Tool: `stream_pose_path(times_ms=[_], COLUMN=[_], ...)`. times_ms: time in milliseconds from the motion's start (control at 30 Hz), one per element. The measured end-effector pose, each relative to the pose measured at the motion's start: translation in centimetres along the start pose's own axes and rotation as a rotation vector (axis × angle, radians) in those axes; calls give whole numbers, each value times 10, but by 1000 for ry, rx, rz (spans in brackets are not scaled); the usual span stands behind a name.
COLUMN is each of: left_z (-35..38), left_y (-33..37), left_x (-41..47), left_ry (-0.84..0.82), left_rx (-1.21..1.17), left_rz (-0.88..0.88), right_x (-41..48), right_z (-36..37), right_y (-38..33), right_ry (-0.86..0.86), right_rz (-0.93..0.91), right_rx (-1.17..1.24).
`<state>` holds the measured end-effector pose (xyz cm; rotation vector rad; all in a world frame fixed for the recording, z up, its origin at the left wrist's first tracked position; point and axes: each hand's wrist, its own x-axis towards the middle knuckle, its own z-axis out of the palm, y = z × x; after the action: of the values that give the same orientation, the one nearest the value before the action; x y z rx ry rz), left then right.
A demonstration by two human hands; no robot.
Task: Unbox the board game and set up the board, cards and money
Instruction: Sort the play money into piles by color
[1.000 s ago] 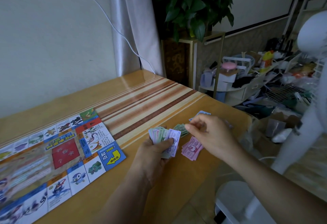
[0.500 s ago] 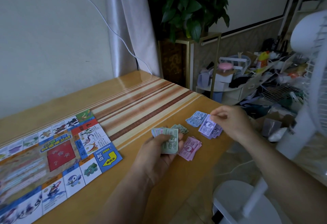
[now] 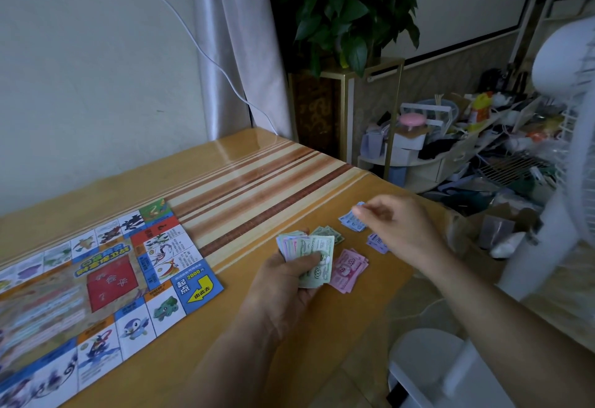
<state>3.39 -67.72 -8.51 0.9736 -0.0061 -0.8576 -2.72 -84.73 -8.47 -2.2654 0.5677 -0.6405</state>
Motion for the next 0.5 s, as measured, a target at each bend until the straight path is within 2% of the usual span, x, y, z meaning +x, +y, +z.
stream_pose_path(times_ms=[67,133,300,500], left_z=[0,0,-4,-10], left_y=[-1,0,8,6], left_x=[-1,-3,-7,0], left_ry=[-29,-47,-55,53], left_rx=[32,62,29,181], left_rz=[18,43,56,120], right_x=[-4,-5,0,2], right_z=[5,9,13,15], right_y=[-19,-27,-30,-33], right_ry=[-246,-341,-331,-351], right_rz=[18,24,59,79], right_rx=[71,104,192,266])
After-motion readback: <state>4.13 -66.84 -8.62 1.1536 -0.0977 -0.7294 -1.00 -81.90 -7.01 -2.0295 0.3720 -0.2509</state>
